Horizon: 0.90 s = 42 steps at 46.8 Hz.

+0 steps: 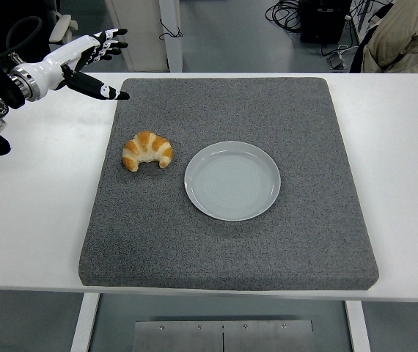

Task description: Place the bread on the plate

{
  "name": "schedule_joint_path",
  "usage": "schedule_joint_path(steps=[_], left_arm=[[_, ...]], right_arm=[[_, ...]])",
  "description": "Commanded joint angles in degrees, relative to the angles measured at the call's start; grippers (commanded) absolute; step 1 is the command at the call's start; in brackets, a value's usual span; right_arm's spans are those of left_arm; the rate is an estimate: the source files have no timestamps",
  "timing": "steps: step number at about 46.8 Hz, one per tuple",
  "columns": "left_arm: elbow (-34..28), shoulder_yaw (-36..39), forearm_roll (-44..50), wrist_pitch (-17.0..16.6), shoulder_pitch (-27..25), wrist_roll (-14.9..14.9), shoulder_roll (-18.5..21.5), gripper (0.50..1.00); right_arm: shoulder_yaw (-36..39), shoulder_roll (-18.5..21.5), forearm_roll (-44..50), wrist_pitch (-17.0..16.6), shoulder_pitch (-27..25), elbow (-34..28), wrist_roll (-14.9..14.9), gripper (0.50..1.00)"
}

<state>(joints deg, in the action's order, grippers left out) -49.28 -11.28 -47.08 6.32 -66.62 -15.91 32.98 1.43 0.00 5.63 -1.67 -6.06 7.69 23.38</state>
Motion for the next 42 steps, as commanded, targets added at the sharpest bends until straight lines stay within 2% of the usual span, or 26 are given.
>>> schedule_joint_path(steps=[1, 18, 27, 35, 42], left_arm=[[-1.17, 2.13, -2.13, 0.01, -0.26, 0.09, 0.07, 0.963], [-2.75, 4.25, -11.10, -0.08, -0.53, 0.09, 0.25, 0.963], [-6.88, 6.71, -14.44, -0.43, -0.53, 0.45, 0.51, 0.963], [-7.67, 7.32, -16.11, -0.87, -0.17, 0.62, 0.42, 0.963], [-7.67, 7.85, -18.48, -3.24, 0.26, 0.71, 0.16, 0.963]], right_arm=[[-0.03, 0.00, 0.00, 0.00, 0.00, -0.04, 0.00, 1.000], [0.06, 0.00, 0.00, 0.00, 0.00, -0.04, 0.00, 1.000], [-0.03, 0.00, 0.00, 0.00, 0.00, -0.04, 0.00, 1.000], [-0.03, 0.00, 0.00, 0.00, 0.00, 0.05, 0.00, 1.000], [0.06, 0.00, 0.00, 0.00, 0.00, -0.04, 0.09, 1.000]])
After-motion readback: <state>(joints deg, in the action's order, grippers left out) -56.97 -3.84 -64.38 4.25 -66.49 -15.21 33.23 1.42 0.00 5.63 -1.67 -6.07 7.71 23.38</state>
